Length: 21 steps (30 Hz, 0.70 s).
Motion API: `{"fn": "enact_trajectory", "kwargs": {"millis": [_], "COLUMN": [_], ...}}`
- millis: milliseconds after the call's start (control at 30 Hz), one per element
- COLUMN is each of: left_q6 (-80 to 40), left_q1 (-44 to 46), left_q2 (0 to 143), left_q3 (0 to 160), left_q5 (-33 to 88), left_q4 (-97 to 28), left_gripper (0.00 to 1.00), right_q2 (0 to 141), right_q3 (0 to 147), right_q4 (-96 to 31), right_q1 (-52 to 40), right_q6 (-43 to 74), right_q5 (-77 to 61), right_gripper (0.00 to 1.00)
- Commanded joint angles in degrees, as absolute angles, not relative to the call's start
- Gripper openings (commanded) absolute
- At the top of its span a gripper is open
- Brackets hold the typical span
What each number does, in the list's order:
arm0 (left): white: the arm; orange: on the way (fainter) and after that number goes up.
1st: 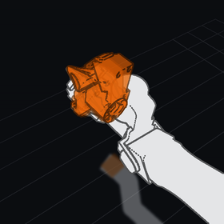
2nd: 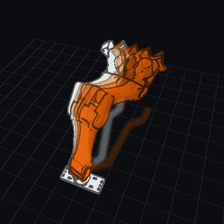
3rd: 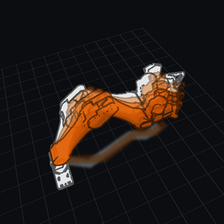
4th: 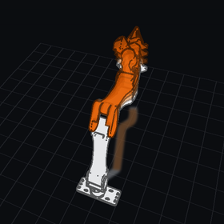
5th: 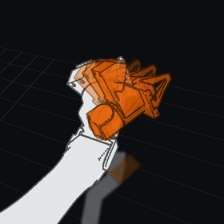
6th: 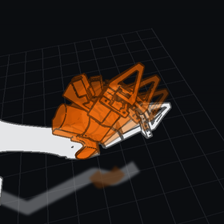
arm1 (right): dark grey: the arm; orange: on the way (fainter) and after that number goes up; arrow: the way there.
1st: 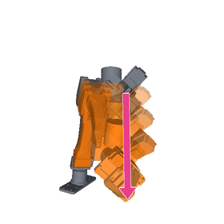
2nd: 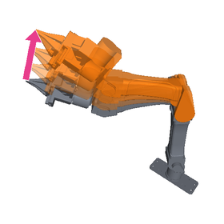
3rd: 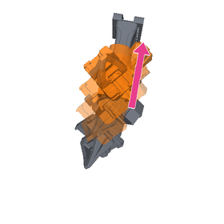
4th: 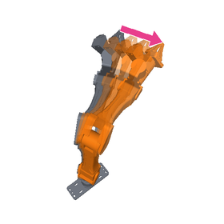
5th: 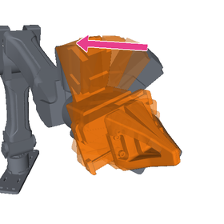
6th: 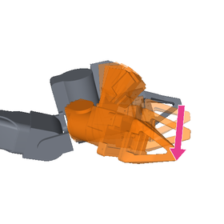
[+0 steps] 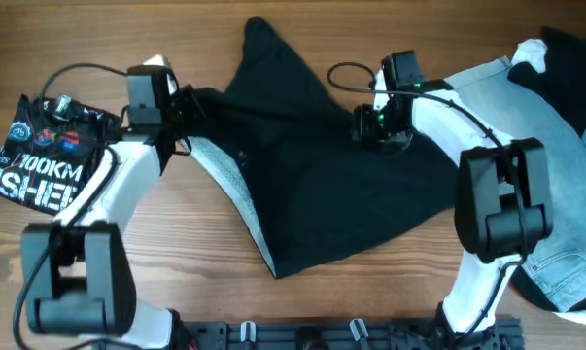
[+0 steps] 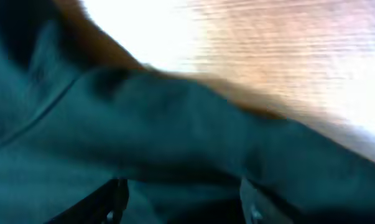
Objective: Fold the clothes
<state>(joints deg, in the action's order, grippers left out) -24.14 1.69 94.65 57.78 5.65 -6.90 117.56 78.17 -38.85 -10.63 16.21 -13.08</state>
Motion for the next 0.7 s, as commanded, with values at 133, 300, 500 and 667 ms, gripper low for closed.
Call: {"fn": "enact_trajectory", "kwargs": {"millis": [133, 300, 500, 667], "left_q6": [-25.74, -25.74, -25.78, -25.85], "left_q1": [-5.54, -9.28, -6.83, -2.57], "left_q2": [100.84, 100.84, 100.95, 100.95], "left_q3": [65.23, 70.00, 69.23, 63.70], "left_q5": [3.60, 13.28, 16.29, 16.60], "left_q4": [-4.47, -8.43, -50.59, -61.14], "left_gripper": [0.05, 0.86, 1.00, 1.00], "right_q2": [110.59, 101.86, 101.78, 101.78], "right_q3": [74.81, 74.81, 74.76, 74.56], "right_q4": [-47.16, -41.32, -43.97, -52.84], "right_q1": [-13.85, -17.78, -15.27, -10.68], "right_q6": [19.77, 18.00, 18.28, 24.51], "right_q5": [-14.52, -15.92, -2.48, -2.81], "right_gripper": [0.66, 0.72, 0.75, 0.79]}}
